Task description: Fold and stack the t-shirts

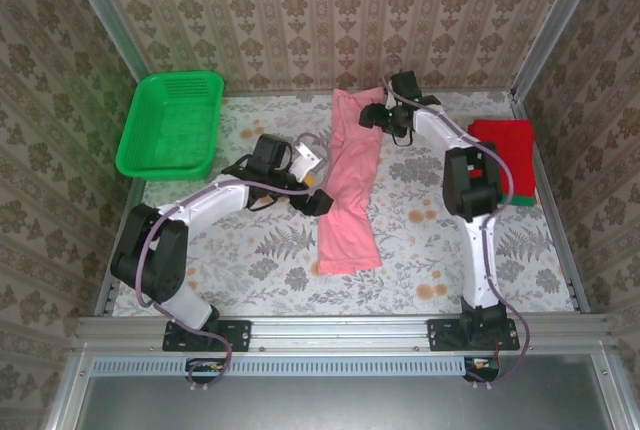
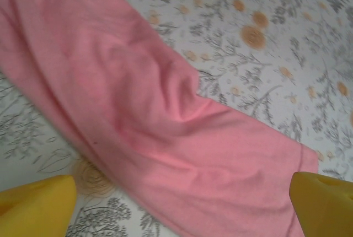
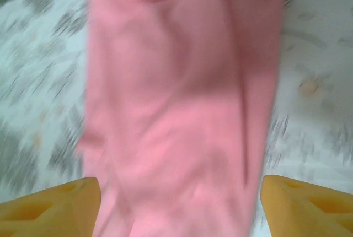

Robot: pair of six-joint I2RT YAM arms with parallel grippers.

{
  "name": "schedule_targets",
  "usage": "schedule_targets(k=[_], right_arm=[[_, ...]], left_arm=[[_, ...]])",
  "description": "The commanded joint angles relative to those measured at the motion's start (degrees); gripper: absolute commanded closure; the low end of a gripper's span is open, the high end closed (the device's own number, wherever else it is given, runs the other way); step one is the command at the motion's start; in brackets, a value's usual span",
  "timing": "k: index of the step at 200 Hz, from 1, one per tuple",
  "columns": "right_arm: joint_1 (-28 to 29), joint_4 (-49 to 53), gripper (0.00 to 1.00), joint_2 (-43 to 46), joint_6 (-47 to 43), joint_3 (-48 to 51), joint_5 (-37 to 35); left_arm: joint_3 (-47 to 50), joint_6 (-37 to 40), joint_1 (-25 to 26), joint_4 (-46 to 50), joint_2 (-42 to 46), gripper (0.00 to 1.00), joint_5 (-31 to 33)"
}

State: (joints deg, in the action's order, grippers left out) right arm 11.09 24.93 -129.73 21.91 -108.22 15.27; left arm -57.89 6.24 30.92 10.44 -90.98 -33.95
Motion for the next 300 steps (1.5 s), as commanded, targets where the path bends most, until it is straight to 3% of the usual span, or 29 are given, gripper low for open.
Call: schedule_targets(k=[1, 39, 68, 106, 131, 170, 230, 300], right_arm=[[1.18, -9.09, 0.19, 14.26, -12.62, 13.1, 6.15], [3.74, -10.81, 0.23, 32.24, -30.89, 38.75, 13.6], [10.17, -2.48, 0.22, 43.2, -43.19, 49.46, 9.64], [21.75, 5.33, 0.23, 51.44, -51.42, 56.57, 4.92], [29.79, 9.05, 0.23, 50.37, -54.42, 58.33, -1.07], [36.17, 7.32, 0.25, 43.14, -55.33, 56.46, -4.0], [37.64, 1.19, 0.31, 34.88, -54.93, 54.22, -7.08], [39.08, 3.09, 0.4, 29.63, -59.53, 53.79, -12.63]], left_arm=[[1.3, 1.62, -0.42, -2.87, 4.26, 0.0, -1.44], [3.29, 15.28, -3.26, 7.05, 12.99, 0.0, -1.49], [3.91, 26.22, -7.2, 18.95, 19.66, 0.0, -5.88], [9.96, 28.92, -10.73, 22.34, 29.2, 0.0, -6.15], [13.69, 27.96, -11.6, 22.66, 33.97, 0.0, -6.02], [15.7, 30.21, -11.84, 26.97, 36.46, 0.0, -7.41], [17.98, 31.7, -11.9, 30.74, 40.01, 0.0, -8.93], [19.76, 30.63, -12.63, 28.13, 41.15, 0.0, -8.07]])
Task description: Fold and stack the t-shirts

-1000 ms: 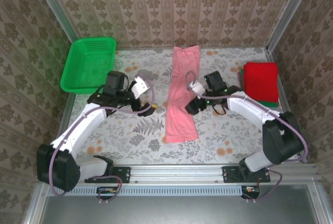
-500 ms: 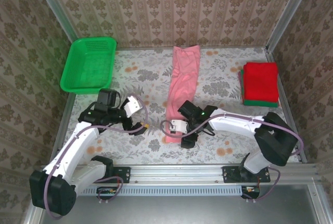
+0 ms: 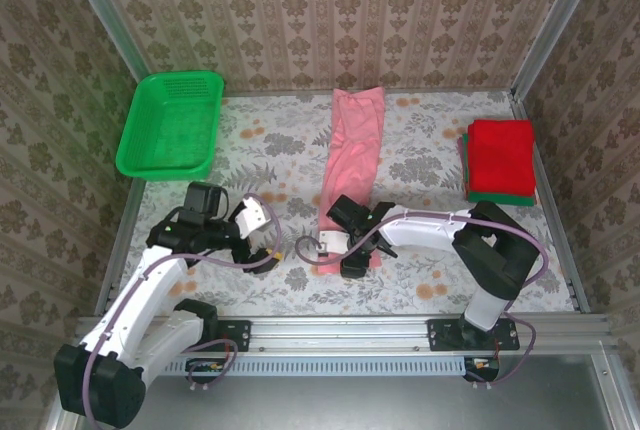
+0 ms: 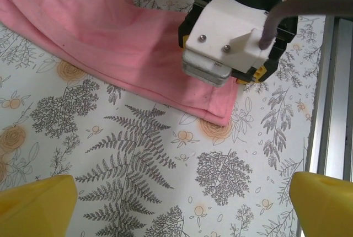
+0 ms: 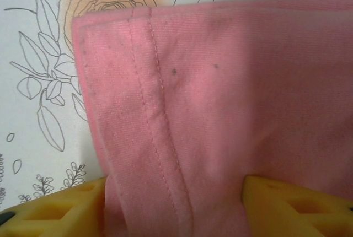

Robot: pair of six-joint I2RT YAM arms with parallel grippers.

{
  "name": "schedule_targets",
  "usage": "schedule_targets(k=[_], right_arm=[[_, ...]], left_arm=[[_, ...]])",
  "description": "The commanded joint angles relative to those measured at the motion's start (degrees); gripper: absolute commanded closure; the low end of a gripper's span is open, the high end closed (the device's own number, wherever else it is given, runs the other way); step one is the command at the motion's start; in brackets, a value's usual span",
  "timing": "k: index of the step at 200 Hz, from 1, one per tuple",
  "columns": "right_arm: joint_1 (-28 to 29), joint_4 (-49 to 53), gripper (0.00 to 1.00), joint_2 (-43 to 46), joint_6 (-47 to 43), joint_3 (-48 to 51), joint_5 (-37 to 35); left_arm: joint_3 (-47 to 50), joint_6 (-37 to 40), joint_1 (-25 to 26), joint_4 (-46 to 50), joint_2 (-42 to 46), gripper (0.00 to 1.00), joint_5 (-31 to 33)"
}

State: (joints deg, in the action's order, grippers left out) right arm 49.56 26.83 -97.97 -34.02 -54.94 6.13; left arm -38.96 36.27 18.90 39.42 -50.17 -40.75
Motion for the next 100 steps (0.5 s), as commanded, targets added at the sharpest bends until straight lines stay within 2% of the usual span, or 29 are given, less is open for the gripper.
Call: schedule_targets(k=[1, 23, 29, 58, 82, 100], right_arm=[[0.62, 1.2, 0.4, -2.13, -3.68, 0.52, -3.54], [0.63, 0.38, 0.49, -1.88, -4.15, 1.83, -5.24], [0.71, 0.49, 0.55, -1.76, -4.12, 1.65, -5.68], [0.69, 1.45, 1.0, -0.05, -3.7, 1.17, -5.29], [0.7, 3.57, 1.0, 3.44, -2.19, 0.57, -2.39], [0.65, 8.98, 1.0, 7.05, -0.62, -0.82, 1.96]], left_arm=[[0.87, 0.53, -0.61, -0.89, 0.3, 0.0, -1.31], [1.42, -0.14, -0.64, -2.08, 0.26, 0.0, -1.35], [1.56, -0.4, -0.62, -2.28, 0.25, 0.0, -1.43], [1.79, -0.91, -0.62, -3.06, 0.38, 0.0, -1.88], [1.78, -1.42, -0.61, -4.1, 0.51, 0.0, -1.76], [1.97, -2.73, -0.74, -5.82, 0.56, 0.0, -2.14]])
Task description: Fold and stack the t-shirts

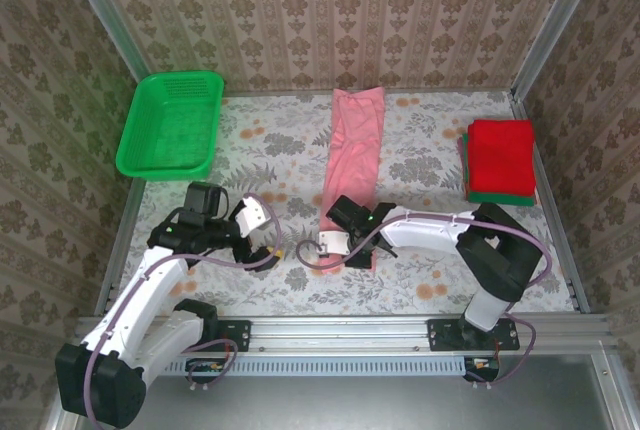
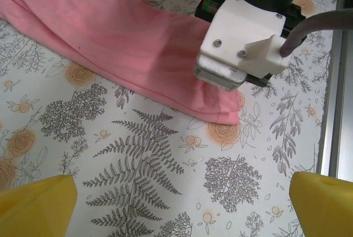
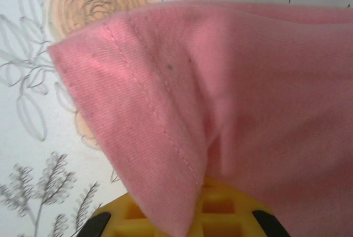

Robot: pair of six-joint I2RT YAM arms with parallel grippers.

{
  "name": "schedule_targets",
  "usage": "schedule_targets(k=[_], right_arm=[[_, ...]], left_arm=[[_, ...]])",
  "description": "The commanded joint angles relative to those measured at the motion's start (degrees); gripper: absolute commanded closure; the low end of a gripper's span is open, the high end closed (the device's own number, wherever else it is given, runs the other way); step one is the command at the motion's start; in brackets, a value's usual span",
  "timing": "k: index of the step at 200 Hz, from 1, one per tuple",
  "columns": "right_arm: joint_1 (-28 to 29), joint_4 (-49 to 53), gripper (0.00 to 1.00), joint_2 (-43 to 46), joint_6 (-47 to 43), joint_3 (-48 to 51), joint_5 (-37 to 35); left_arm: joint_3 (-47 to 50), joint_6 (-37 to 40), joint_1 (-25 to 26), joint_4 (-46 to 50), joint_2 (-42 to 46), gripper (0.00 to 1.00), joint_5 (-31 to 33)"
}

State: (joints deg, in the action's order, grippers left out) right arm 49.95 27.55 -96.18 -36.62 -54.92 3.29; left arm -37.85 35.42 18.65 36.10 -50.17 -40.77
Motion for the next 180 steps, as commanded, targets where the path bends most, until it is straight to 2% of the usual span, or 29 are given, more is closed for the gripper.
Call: schedule_targets(k=[1, 34, 58, 92, 180], right_arm=[[0.29, 8.59, 1.0, 5.5, 2.03, -0.91, 5.11], [0.36, 17.64, 1.0, 11.89, 4.43, -3.19, 11.7], [0.33, 23.95, 1.0, 15.9, 5.37, -4.92, 13.6], [-1.91, 29.95, 1.0, 16.03, 3.32, -9.35, 15.5], [-15.28, 28.47, 1.0, -0.44, -5.48, -24.84, 10.41]], left_arm=[[0.89, -1.91, -0.48, -2.6, 0.58, 0.0, -2.16], [1.3, -2.62, -0.51, -5.15, -0.09, 0.0, -2.64], [0.65, -1.66, -0.59, -5.33, -1.55, 0.0, -3.37], [0.23, -1.69, -0.55, -7.44, -3.91, 0.0, -5.36], [0.0, -0.19, -0.64, -8.54, -6.43, 0.0, -6.14]])
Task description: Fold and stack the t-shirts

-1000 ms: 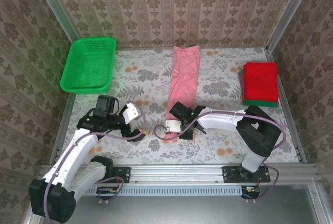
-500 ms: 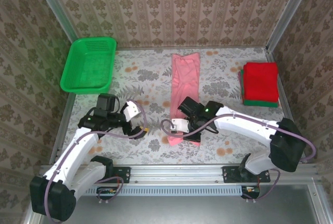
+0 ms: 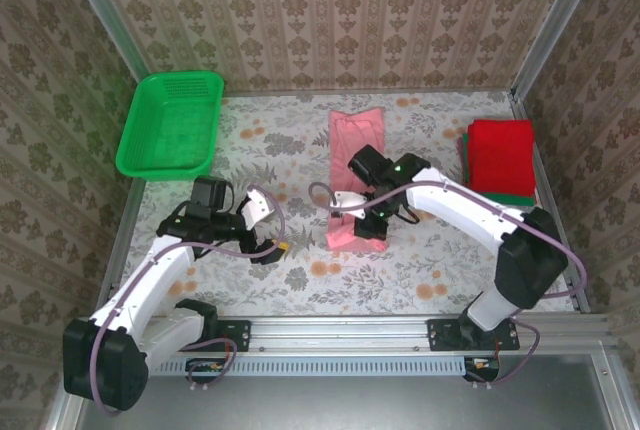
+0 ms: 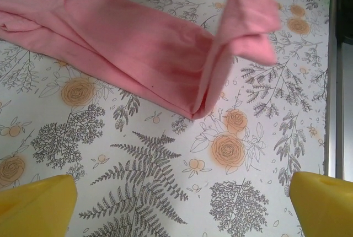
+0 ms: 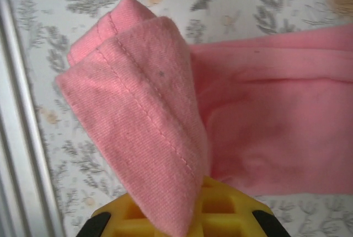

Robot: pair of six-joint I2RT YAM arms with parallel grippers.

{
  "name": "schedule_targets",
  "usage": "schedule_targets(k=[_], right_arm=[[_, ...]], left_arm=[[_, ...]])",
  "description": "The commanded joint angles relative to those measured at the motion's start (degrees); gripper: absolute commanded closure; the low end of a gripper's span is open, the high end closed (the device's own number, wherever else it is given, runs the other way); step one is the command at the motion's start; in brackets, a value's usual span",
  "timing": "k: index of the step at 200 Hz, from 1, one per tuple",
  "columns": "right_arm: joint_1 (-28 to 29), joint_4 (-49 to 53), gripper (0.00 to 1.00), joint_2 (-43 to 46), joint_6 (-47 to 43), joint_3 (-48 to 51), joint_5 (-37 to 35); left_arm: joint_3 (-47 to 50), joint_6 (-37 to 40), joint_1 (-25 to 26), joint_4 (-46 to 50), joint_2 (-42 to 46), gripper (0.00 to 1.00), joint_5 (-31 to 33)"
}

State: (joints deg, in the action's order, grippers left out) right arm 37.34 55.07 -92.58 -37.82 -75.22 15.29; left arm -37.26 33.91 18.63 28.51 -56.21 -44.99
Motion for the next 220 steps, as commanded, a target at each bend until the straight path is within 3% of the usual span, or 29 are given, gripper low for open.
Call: schedule_targets(k=[1, 94, 220], right_arm=[[-2.83, 0.89, 1.0, -4.25, -4.37, -4.73, -1.67], [-10.95, -0.64, 1.0, -19.16, -7.79, -20.14, -1.66], [-12.89, -6.38, 1.0, -27.54, -6.52, -22.9, -6.0]], left_arm=[[-0.61, 1.33, -0.62, -0.98, -0.53, 0.0, -1.97], [-0.93, 1.39, -0.8, -1.57, -1.85, 0.0, -2.4], [-0.36, -0.86, -0.79, -1.27, 0.37, 0.0, -1.86]])
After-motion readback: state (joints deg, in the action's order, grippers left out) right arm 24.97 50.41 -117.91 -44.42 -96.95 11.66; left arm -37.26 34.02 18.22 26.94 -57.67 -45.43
